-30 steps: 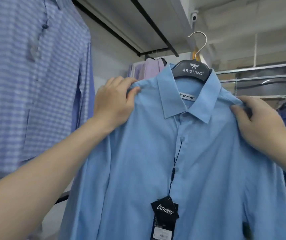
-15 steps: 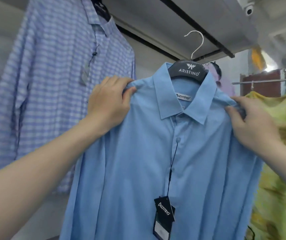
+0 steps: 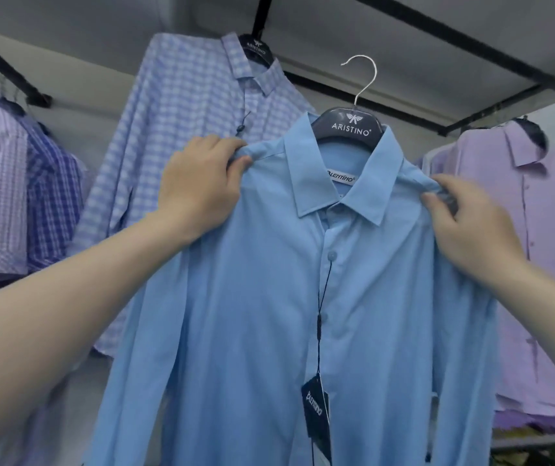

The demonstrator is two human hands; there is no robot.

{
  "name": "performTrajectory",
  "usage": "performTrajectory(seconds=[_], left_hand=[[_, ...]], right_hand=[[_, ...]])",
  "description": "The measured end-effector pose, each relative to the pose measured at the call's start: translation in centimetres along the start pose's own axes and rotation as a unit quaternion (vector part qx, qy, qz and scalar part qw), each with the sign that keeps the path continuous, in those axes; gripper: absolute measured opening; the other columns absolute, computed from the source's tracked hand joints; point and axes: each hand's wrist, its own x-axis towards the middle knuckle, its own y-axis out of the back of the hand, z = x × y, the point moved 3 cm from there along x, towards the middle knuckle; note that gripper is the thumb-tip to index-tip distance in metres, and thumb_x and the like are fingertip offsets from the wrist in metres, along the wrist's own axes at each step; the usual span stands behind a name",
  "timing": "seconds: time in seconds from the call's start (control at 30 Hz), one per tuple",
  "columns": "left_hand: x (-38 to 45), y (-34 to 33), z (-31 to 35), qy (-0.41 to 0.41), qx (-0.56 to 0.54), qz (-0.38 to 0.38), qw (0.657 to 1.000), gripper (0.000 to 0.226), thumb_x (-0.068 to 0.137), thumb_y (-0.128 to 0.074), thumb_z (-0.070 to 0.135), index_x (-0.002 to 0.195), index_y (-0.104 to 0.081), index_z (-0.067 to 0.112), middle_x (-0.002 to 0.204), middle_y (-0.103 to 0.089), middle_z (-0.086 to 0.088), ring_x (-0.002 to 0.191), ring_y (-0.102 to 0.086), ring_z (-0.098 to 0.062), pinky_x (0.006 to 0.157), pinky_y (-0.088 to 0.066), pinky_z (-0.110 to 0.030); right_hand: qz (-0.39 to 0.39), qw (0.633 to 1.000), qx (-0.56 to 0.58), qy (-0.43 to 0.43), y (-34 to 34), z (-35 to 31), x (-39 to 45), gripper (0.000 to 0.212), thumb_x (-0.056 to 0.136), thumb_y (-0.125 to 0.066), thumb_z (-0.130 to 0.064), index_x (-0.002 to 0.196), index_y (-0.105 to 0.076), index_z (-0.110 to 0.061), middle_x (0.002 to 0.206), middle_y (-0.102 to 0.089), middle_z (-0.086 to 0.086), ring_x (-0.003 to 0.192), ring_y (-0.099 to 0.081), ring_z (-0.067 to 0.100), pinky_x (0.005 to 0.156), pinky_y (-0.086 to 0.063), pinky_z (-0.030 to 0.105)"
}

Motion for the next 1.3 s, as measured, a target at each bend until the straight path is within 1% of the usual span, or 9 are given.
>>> performTrajectory(seconds=[0.13,0.33,0.53,0.63,0.77,0.87,1.0,1.2,1.3], left_hand=[[1.6,0.5,-1.2,-0.008,0.039,0.003,0.999,0.031,0.099,-0.049,0.034,0.117,-0.065,0.015,0.104,-0.066,-0.012,0.103,-0.057,-0.035,0.081,-0.044,-0.045],[3.7,0.1,-2.4,-0.017,0.057,-0.015,0.998,0.030,0.100,-0.047,0.035,0.116,-0.065,0.017,0.107,-0.066,-0.009,0.106,-0.055,-0.032,0.083,-0.042,-0.042],[5.4,-1.3,-3.3,-0.019,0.085,-0.032,0.996,0.031,0.101,-0.045,0.036,0.118,-0.064,0.018,0.111,-0.066,-0.009,0.110,-0.053,-0.032,0.084,-0.040,-0.042],[6.5,-2.0,-4.1,-0.020,0.097,-0.034,0.995,0.033,0.102,-0.044,0.036,0.119,-0.063,0.016,0.114,-0.065,-0.011,0.113,-0.053,-0.033,0.085,-0.041,-0.043],[8.4,-2.9,-5.8,-0.023,0.116,-0.036,0.992,0.034,0.101,-0.041,0.037,0.116,-0.063,0.015,0.113,-0.065,-0.012,0.112,-0.053,-0.034,0.085,-0.046,-0.047],[10.1,-4.0,-7.3,-0.025,0.121,-0.041,0.991,0.035,0.101,-0.039,0.039,0.111,-0.063,0.016,0.109,-0.064,-0.012,0.110,-0.053,-0.034,0.085,-0.047,-0.047],[12.7,-6.1,-9.3,-0.007,0.126,-0.048,0.991,0.037,0.100,-0.038,0.043,0.113,-0.062,0.018,0.113,-0.063,-0.013,0.114,-0.052,-0.034,0.089,-0.045,-0.047],[16.8,-9.0,-11.2,-0.012,0.184,-0.019,0.983,0.038,0.100,-0.037,0.041,0.106,-0.064,0.016,0.114,-0.065,-0.013,0.111,-0.054,-0.035,0.079,-0.042,-0.043],[19.1,-9.7,-12.2,-0.018,0.209,-0.001,0.978,0.038,0.100,-0.037,0.039,0.101,-0.064,0.013,0.112,-0.066,-0.016,0.105,-0.057,-0.037,0.073,-0.042,-0.042]], right_hand=[[-0.009,1.000,0.024,0.007,-1.7,-0.5,1.6,0.034,0.099,-0.047,-0.031,0.129,-0.057,-0.019,0.124,-0.061,0.009,0.114,-0.053,0.029,0.086,-0.037,0.034],[-0.005,0.999,0.048,-0.012,-3.3,-1.1,3.8,0.035,0.098,-0.047,-0.032,0.130,-0.057,-0.021,0.129,-0.059,0.011,0.119,-0.052,0.031,0.093,-0.038,0.039],[-0.006,0.997,0.061,-0.045,-5.4,-0.8,5.5,0.032,0.096,-0.049,-0.036,0.125,-0.056,-0.026,0.125,-0.064,0.008,0.114,-0.056,0.033,0.087,-0.041,0.040],[-0.005,0.997,0.063,-0.035,-6.5,-0.7,7.1,0.032,0.096,-0.049,-0.037,0.124,-0.055,-0.024,0.122,-0.065,0.012,0.111,-0.055,0.034,0.087,-0.042,0.041],[0.002,0.998,0.057,-0.026,-8.4,-0.9,9.9,0.033,0.097,-0.048,-0.038,0.126,-0.056,-0.024,0.126,-0.064,0.011,0.114,-0.054,0.034,0.083,-0.036,0.035],[0.000,0.998,0.062,-0.019,-10.2,-0.7,12.5,0.033,0.095,-0.048,-0.040,0.124,-0.057,-0.027,0.127,-0.064,0.008,0.114,-0.055,0.034,0.086,-0.039,0.038],[0.009,0.997,0.082,-0.004,-13.2,-0.4,16.3,0.031,0.093,-0.049,-0.038,0.120,-0.060,-0.029,0.125,-0.066,0.004,0.113,-0.056,0.031,0.087,-0.043,0.038],[0.025,0.993,0.115,0.013,-17.6,0.2,22.1,0.026,0.091,-0.051,-0.036,0.114,-0.063,-0.029,0.121,-0.067,0.003,0.109,-0.058,0.030,0.086,-0.044,0.037],[0.033,0.991,0.127,0.026,-19.0,-0.1,25.0,0.026,0.093,-0.051,-0.031,0.115,-0.063,-0.024,0.120,-0.066,0.004,0.110,-0.056,0.029,0.082,-0.039,0.033]])
